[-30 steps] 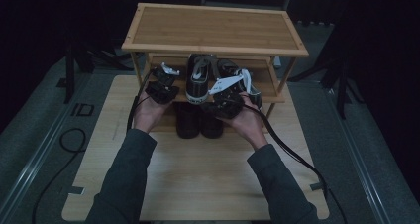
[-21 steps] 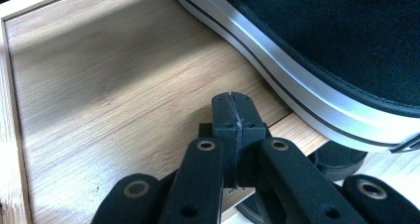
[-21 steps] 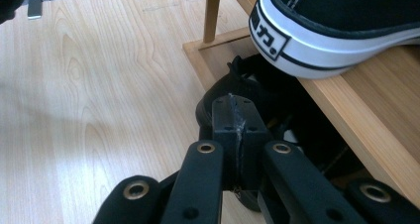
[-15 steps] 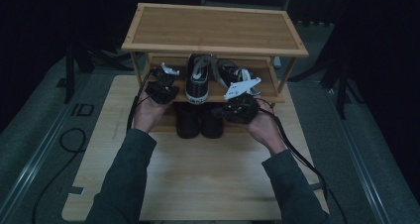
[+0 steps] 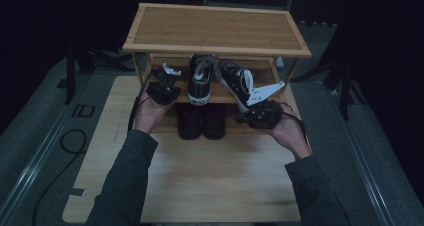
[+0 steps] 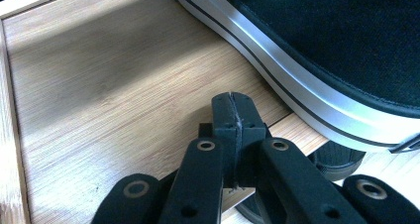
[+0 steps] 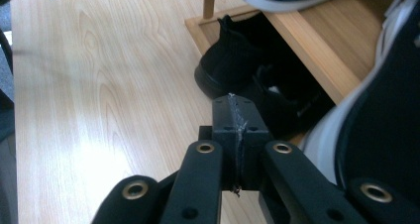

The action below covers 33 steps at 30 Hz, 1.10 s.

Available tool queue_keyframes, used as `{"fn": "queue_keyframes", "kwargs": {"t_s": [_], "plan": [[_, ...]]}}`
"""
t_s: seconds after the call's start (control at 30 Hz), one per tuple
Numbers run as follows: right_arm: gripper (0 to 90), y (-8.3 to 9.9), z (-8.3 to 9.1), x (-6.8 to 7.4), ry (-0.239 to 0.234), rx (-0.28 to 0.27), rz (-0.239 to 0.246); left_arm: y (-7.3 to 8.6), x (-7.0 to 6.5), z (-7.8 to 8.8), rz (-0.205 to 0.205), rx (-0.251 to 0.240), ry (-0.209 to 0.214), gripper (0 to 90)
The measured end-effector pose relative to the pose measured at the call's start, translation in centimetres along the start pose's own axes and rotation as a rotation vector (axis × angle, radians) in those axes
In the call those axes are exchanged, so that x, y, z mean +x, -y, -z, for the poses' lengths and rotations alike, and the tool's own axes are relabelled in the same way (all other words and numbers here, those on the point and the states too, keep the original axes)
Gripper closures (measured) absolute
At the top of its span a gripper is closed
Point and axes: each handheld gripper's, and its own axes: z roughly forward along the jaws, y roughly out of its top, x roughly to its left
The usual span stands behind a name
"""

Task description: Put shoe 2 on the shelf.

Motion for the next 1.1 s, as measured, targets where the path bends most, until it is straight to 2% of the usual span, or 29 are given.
{"fn": "queue_keyframes", "kwargs": {"t_s": [0.13,0.3,0.53,0.57,0.7,1.1], "plan": [[90.0,0.8,0.7,-0.2,0.000,0.014,0.003,0.0,0.0,0.0,0.001,-0.001,0.001,90.0],[90.0,1.6,2.0,-0.7,0.003,0.001,-0.019,0.0,0.0,0.0,0.003,-0.003,0.002,90.0],[90.0,3.1,3.6,-1.4,0.028,-0.005,-0.044,0.0,0.1,0.0,0.008,-0.003,0.008,90.0],[90.0,3.7,4.0,-1.8,0.043,-0.003,-0.057,0.0,0.1,0.0,0.008,-0.003,0.008,90.0],[90.0,4.5,4.4,-2.3,0.052,-0.019,-0.090,0.0,0.1,0.0,0.008,-0.002,0.007,90.0],[90.0,4.1,3.9,-2.4,0.040,-0.035,-0.110,0.0,0.2,0.0,0.000,-0.003,0.009,90.0]]}}
